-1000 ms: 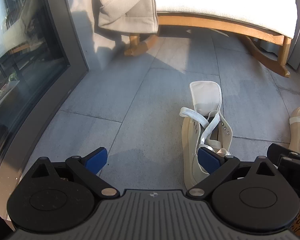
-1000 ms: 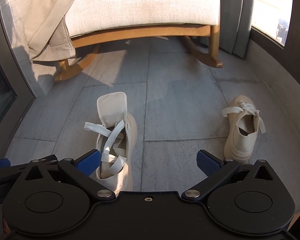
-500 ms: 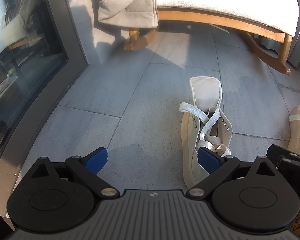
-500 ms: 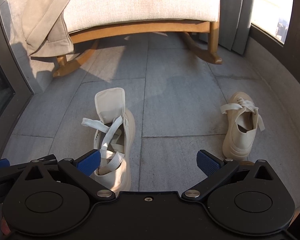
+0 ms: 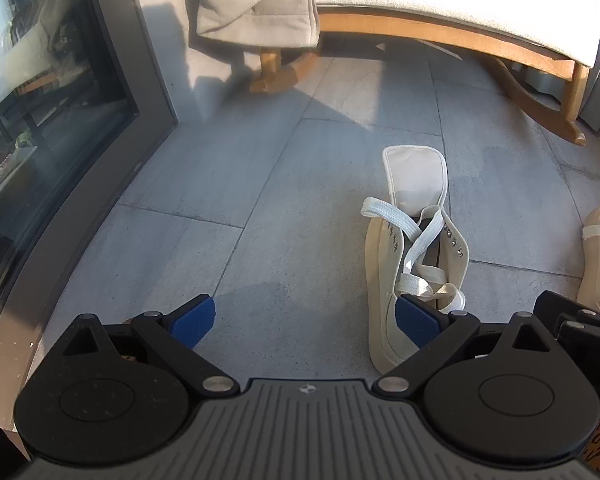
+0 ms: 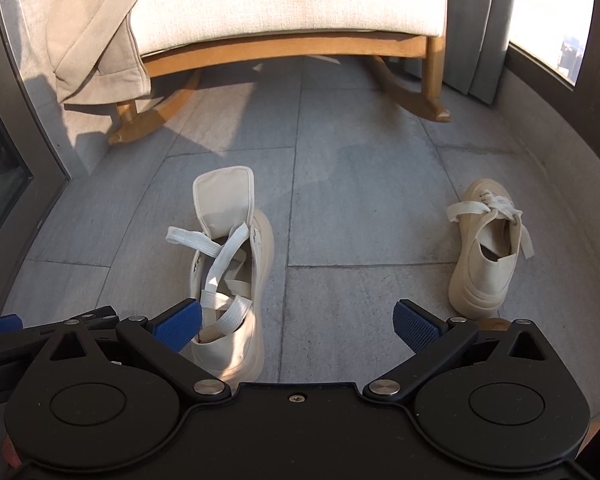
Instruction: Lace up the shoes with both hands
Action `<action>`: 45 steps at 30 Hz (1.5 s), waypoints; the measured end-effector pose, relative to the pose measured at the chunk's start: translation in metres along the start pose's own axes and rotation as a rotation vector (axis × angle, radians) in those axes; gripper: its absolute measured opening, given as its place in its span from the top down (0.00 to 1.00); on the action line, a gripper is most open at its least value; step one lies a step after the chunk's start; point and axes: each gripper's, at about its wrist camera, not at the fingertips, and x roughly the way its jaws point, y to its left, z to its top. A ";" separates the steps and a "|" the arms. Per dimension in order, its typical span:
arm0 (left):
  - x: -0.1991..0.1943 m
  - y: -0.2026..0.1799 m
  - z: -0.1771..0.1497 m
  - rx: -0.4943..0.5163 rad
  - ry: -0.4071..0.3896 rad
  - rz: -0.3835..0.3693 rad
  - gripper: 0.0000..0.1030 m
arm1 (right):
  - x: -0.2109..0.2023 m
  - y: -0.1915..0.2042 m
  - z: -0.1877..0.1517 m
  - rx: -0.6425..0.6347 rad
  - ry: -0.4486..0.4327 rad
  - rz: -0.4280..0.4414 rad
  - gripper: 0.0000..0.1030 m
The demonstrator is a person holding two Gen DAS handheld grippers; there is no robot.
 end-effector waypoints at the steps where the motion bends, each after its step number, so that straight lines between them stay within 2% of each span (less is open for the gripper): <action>1: -0.001 0.000 -0.001 0.005 -0.003 0.002 0.05 | -0.001 0.000 0.000 -0.001 -0.001 0.002 0.00; 36: -0.002 -0.003 -0.002 0.046 0.000 0.021 0.05 | -0.006 -0.002 0.001 -0.040 0.006 0.039 0.02; 45: -0.021 -0.003 0.013 0.096 -0.030 0.018 0.05 | -0.017 0.001 0.018 -0.074 -0.013 0.046 0.02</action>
